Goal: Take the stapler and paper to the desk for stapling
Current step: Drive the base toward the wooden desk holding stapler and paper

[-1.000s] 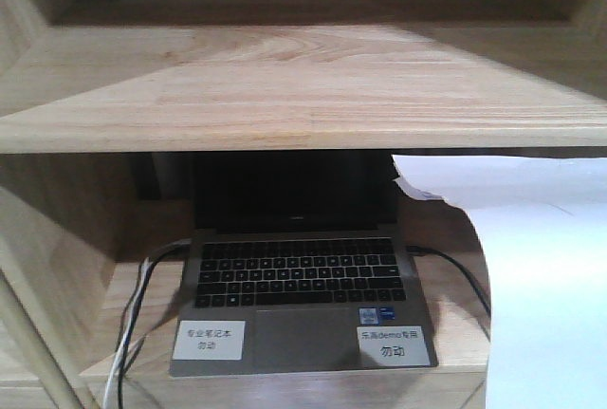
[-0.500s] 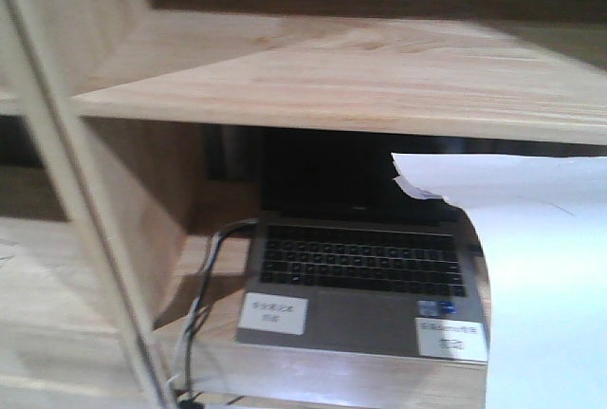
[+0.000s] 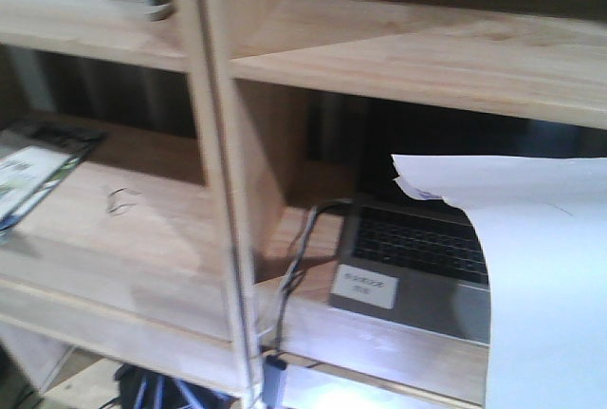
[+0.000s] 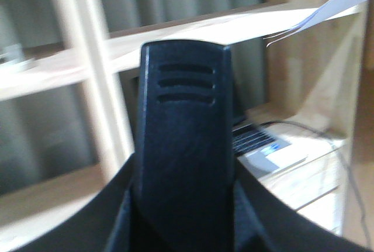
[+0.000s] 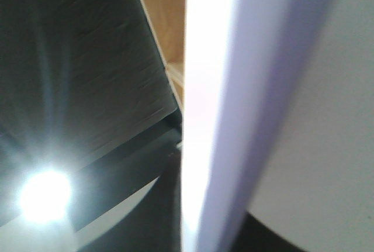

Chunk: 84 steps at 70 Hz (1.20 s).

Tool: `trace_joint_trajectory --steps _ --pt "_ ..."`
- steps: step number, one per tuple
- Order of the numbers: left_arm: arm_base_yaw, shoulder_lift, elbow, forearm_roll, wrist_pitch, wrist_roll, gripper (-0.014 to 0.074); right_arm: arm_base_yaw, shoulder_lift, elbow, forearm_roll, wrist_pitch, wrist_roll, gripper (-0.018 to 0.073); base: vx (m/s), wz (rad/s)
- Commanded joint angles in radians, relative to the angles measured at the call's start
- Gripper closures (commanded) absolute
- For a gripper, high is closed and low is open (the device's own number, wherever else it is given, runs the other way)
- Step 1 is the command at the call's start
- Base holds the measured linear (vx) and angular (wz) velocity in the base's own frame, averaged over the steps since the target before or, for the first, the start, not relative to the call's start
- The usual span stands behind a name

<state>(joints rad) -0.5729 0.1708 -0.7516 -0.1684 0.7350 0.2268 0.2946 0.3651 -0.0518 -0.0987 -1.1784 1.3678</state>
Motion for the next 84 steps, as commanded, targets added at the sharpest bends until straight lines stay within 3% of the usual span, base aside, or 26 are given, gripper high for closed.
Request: trace_joint_trajectory --steps 1,84 --pt "-0.009 0.015 -0.029 -0.016 -0.114 -0.001 0.0602 -0.007 0.007 -0.024 -0.007 -0.063 -0.009 0.0562 -0.1 0.39" --pt "-0.009 0.015 -0.029 -0.016 -0.114 -0.001 0.0602 -0.007 0.007 -0.024 -0.007 -0.062 -0.009 0.0562 -0.13 0.52"
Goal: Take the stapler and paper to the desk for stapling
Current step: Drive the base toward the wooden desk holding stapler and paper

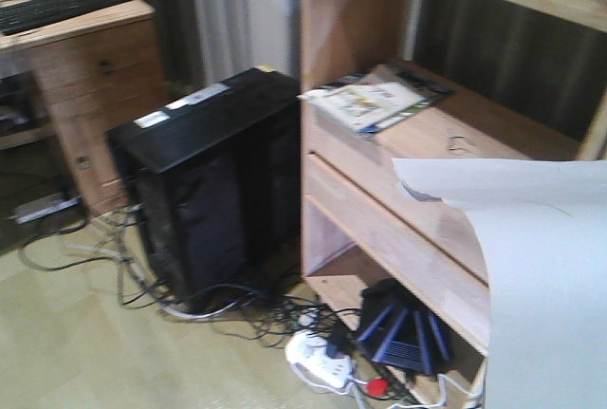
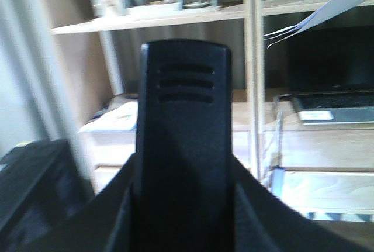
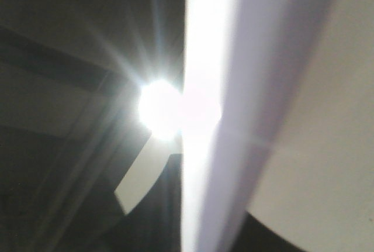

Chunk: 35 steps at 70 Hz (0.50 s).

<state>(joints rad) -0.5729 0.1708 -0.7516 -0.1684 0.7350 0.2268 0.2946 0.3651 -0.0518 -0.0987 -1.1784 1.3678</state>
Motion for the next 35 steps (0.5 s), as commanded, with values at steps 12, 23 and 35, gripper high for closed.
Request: trace_joint_trajectory --steps 12,23,35 --pt "-0.009 0.015 -0.029 -0.016 -0.114 -0.001 0.0602 -0.007 0.007 -0.024 -0.007 -0.062 -0.009 0.0562 -0.11 0.43" --pt "-0.009 0.015 -0.029 -0.016 -0.114 -0.001 0.0602 -0.007 0.007 -0.024 -0.007 -0.062 -0.009 0.0562 -0.09 0.42" --pt "-0.009 0.015 -0.029 -0.016 -0.114 -0.001 0.0602 -0.007 0.007 -0.024 -0.007 -0.064 -0.009 0.0562 -0.07 0.42"
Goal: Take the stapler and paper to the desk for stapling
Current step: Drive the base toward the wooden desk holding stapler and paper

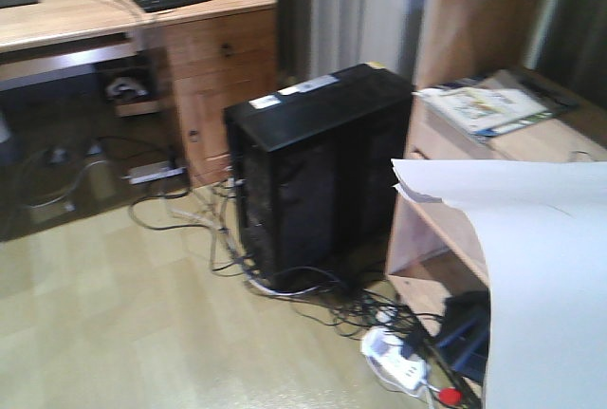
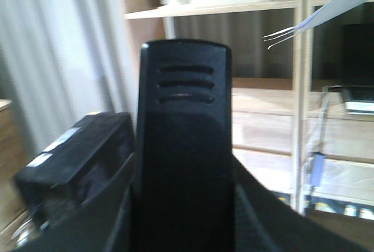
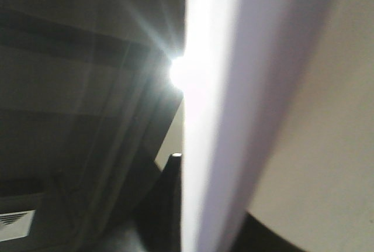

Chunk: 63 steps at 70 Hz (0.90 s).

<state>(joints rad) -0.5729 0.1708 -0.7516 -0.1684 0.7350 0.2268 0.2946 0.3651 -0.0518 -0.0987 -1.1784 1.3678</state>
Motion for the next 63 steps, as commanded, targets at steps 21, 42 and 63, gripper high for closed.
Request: trace_joint_trajectory --steps 21,42,63 --pt "-0.009 0.015 -0.029 -0.016 -0.114 -0.001 0.0602 -0.007 0.007 -0.024 -0.007 -0.064 -0.009 0.0562 -0.05 0.4" --pt "-0.009 0.015 -0.029 -0.016 -0.114 -0.001 0.0602 -0.007 0.007 -0.024 -0.007 -0.064 -0.009 0.0562 -0.01 0.34" --pt "-0.009 0.015 -0.029 -0.016 -0.114 -0.001 0.0602 -0.007 0.007 -0.024 -0.007 -0.064 -0.009 0.0562 0.03 0.27"
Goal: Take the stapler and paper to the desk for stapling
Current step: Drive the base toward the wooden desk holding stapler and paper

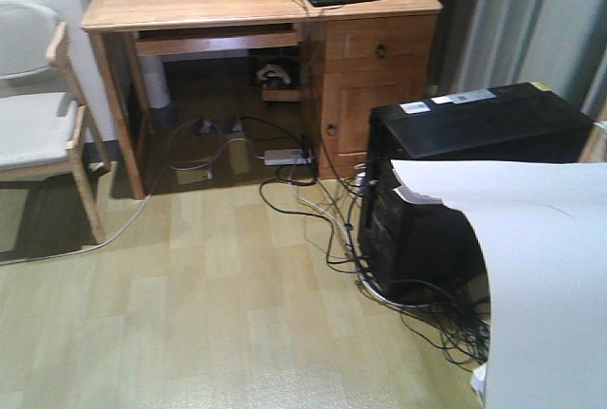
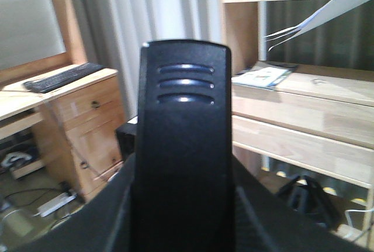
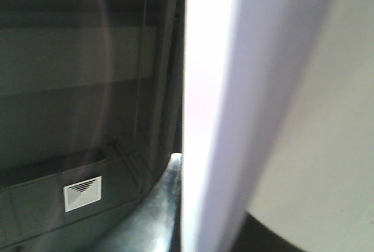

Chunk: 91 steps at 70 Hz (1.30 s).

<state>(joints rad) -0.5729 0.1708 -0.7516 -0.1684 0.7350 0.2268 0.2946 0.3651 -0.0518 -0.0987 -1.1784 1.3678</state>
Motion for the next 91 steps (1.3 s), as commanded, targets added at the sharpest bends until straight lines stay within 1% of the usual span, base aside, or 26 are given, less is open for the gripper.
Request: trace_joint_trajectory --steps 1,51,91 --pt "-0.009 0.015 -0.029 -0.016 -0.114 -0.001 0.0602 -0.007 0.007 -0.024 -0.007 -0.064 -0.009 0.0562 0.05 0.22" --pt "-0.009 0.015 -0.029 -0.016 -0.114 -0.001 0.0602 -0.007 0.007 -0.024 -0.007 -0.063 -0.009 0.0562 0.08 0.16" --pt "-0.009 0.015 -0.029 -0.016 -0.114 -0.001 0.0602 -0.007 0.007 -0.024 -0.007 -0.066 -0.009 0.0562 0.19 0.06"
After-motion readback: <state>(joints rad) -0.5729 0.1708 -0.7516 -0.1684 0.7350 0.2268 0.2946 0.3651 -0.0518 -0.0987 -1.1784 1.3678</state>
